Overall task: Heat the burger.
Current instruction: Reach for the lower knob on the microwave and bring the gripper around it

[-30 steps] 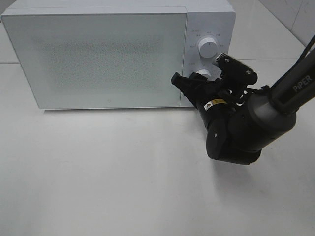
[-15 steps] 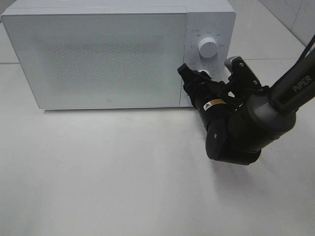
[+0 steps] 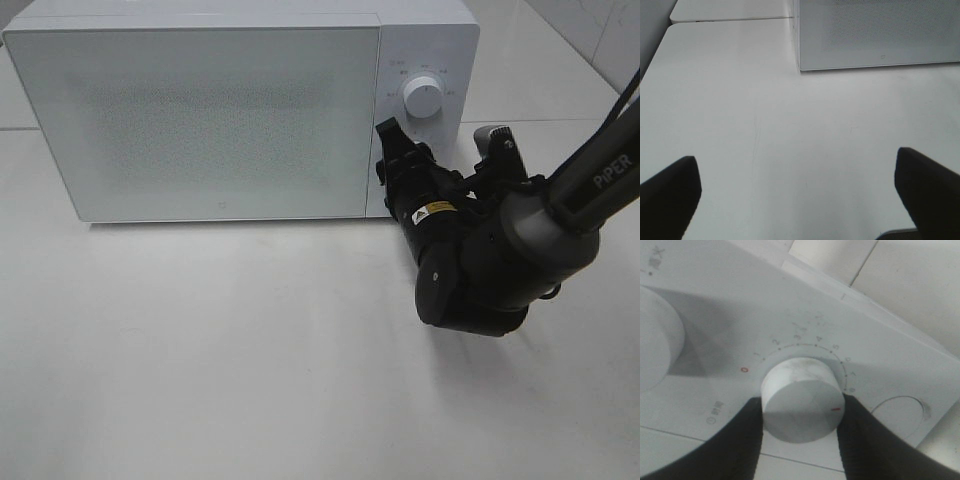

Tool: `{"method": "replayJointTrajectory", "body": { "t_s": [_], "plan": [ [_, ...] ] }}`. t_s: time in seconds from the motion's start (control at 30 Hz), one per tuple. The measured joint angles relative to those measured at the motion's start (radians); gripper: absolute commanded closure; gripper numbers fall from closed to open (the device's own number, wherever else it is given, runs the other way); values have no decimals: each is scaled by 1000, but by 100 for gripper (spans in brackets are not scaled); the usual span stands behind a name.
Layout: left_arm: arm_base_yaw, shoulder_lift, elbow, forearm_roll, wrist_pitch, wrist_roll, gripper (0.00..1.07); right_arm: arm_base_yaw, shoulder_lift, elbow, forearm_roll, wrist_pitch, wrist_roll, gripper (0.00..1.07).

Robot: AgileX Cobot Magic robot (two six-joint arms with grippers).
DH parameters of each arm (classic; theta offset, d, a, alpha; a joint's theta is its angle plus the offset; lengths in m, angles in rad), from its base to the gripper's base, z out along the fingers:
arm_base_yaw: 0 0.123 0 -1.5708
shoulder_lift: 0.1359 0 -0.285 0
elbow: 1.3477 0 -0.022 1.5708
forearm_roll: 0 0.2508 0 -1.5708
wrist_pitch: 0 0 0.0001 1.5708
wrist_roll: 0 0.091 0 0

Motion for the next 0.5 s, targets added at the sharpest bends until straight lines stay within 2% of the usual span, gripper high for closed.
{"method": "replayJointTrajectory", "body": {
  "t_s": [0.5],
  "plan": [
    [0,0,0,0,0,0,9,11,-2,-11,55,-4,230,87]
  ]
}}
